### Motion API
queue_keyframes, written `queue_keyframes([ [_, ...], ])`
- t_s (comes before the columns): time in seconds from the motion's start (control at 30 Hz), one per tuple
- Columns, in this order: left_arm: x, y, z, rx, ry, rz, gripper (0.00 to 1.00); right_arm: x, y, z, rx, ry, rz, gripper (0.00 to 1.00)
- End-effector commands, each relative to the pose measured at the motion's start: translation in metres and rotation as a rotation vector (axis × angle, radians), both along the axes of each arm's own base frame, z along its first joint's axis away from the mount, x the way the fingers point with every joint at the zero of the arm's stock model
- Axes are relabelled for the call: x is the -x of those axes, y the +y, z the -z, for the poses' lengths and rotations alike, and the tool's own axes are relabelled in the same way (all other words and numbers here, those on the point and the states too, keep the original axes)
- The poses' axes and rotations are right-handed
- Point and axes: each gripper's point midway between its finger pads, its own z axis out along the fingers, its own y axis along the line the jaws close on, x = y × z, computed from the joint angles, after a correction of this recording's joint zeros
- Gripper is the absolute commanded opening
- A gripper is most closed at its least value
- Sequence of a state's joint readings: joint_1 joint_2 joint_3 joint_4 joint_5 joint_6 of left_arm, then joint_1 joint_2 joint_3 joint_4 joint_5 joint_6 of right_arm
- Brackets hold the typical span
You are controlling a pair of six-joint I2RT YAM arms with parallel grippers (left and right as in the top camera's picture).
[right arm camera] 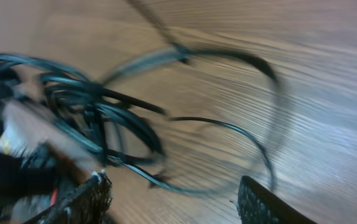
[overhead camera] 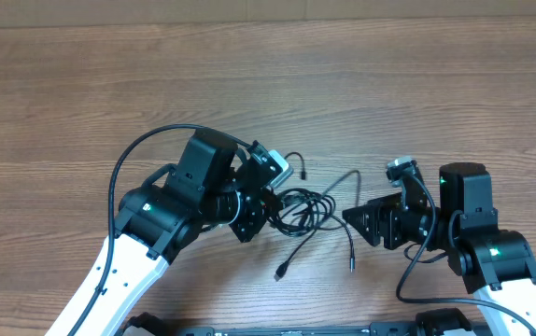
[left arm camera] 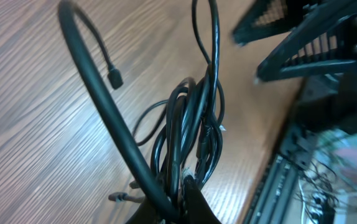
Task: Untangle cables
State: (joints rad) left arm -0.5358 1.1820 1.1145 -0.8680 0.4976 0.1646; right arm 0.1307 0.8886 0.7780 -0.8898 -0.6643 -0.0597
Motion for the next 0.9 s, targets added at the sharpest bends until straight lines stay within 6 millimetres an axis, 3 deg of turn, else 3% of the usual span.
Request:
queue_keyframes([
  [0.0, 0.02, -0.02, -0.037, 0.161, -0.077, 0.202, 0.04, 0.016, 0.023, -0.028, -0.112, -0.143, -0.23, 0.64],
  [0.2, 0.03, -0.037, -0.063, 0.307, -0.107, 0.311, 0.04, 0.017, 0.025, -0.029, -0.125, -0.143, -0.238, 0.58],
  [0.37, 0.028, -0.037, -0.064, 0.309, -0.109, 0.3, 0.04, 0.02, 0.028, -0.032, -0.143, -0.157, -0.266, 0.2],
  [0.47, 0.016, -0.03, -0.052, 0.242, -0.071, 0.192, 0.04, 0.02, 0.028, -0.032, -0.143, -0.157, -0.266, 0.18],
  [0.63, 0.019, -0.025, -0.043, 0.205, -0.029, 0.166, 0.04, 0.02, 0.028, -0.032, -0.142, -0.158, -0.266, 0.3],
  [0.73, 0.019, -0.025, -0.043, 0.205, -0.028, 0.166, 0.04, 0.02, 0.028, -0.032, -0.143, -0.157, -0.265, 0.07],
  [0.87, 0.019, -0.025, -0.043, 0.208, -0.019, 0.155, 0.04, 0.021, 0.028, -0.032, -0.144, -0.15, -0.263, 0.04],
])
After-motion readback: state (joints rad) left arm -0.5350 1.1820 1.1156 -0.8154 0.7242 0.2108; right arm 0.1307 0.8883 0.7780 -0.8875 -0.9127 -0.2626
